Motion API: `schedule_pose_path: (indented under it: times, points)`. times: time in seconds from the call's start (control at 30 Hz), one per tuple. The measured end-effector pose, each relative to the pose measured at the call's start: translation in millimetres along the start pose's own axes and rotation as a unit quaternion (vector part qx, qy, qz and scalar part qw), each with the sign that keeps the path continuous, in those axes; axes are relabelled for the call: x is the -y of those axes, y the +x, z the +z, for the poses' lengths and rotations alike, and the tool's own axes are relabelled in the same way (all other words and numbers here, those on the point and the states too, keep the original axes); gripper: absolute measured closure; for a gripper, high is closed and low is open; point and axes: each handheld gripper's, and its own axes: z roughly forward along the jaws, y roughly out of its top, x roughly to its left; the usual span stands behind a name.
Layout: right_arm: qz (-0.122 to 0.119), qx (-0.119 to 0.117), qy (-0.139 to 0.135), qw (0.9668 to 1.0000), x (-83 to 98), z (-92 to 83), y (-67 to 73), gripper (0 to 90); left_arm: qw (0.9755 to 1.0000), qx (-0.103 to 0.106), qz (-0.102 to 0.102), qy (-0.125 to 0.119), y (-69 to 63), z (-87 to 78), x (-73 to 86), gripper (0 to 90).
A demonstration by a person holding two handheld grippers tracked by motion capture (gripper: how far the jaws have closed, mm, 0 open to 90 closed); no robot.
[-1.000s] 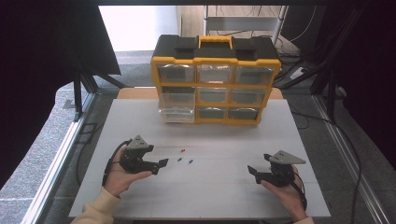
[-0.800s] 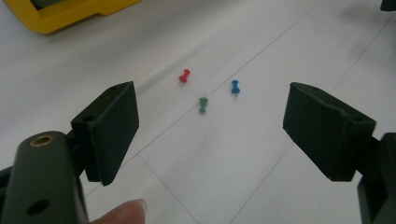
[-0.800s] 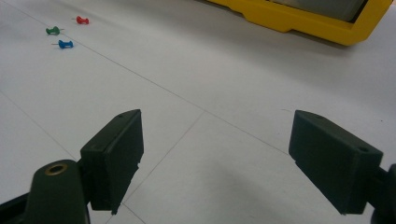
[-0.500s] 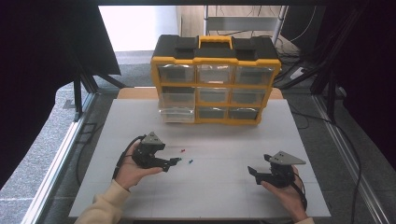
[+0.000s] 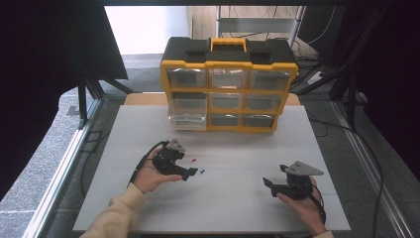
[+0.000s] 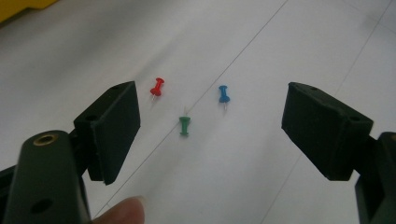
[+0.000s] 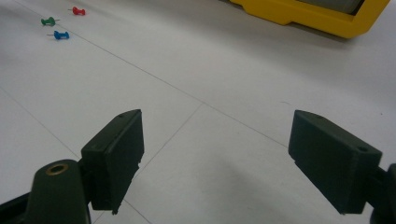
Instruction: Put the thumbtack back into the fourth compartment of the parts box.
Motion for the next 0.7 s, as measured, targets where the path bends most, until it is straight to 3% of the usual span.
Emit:
schedule_pose_path:
  times: [0.33,0.7]
  points:
    - [-0.001,0.001,0.003,1.0000,1.5,0.8,-1.3,18.9,0.9994,-0.010,0.007,0.032,6.4,17.7,0.4,24.2]
    - [-0.002,0.003,0.006,1.0000,2.2,1.3,-1.6,19.3,0.9962,-0.022,0.032,0.078,7.9,38.3,0.9,38.8]
